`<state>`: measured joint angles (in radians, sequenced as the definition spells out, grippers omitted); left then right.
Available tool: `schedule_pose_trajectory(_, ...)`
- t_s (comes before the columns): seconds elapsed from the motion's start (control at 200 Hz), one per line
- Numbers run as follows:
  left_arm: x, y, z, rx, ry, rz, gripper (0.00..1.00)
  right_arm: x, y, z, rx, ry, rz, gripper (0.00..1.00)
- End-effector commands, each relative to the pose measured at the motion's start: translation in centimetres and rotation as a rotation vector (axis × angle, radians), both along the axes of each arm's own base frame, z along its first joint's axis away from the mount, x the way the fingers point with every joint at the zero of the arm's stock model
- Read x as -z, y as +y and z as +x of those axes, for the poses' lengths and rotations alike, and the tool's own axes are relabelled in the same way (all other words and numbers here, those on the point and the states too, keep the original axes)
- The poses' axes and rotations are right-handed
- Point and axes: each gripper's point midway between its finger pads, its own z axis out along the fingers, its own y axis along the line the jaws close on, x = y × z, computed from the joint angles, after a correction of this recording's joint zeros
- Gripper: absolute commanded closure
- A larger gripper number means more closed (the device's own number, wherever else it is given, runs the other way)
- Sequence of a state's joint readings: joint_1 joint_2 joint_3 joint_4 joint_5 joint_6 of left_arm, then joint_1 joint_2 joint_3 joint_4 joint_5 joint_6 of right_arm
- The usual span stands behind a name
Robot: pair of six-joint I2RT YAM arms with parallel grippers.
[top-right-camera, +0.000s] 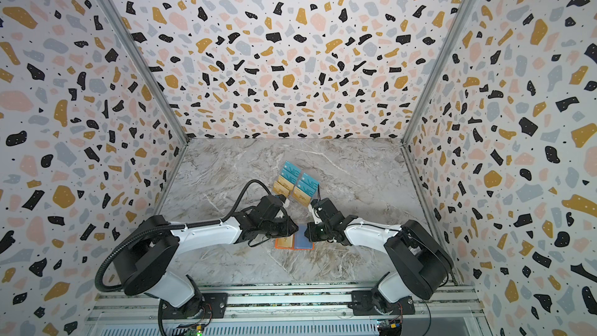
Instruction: Put the credit cards into the card holder
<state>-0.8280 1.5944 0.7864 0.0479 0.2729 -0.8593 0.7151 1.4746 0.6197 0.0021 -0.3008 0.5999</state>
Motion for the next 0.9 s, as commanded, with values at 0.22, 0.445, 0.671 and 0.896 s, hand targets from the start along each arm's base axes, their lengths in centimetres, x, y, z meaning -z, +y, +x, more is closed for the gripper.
schedule_pose_trajectory(0.22, 1.1, -1.2, 0.1, 0.024, 0.009, -0.032, 0.71, 1.1, -1.1, -0.4, 0.004, 0.010, -0.055, 0.82)
schedule_pose_trajectory(0.445, 2.0, -1.2, -0.1, 0.019, 0.021, -0.040, 0.71, 1.5, -1.3, -0.7, 0.007, 0.022, -0.059, 0.82)
schedule_pose_trajectory(0.671, 3.2, -0.9, -0.5, 0.002, 0.056, -0.040, 0.71, 1.7, -1.4, -0.7, 0.015, 0.024, -0.061, 0.82)
schedule_pose_trajectory(0.896, 3.7, -0.4, -0.5, -0.014, 0.066, -0.018, 0.69, 1.8, -1.3, -0.7, 0.014, 0.028, -0.058, 0.82)
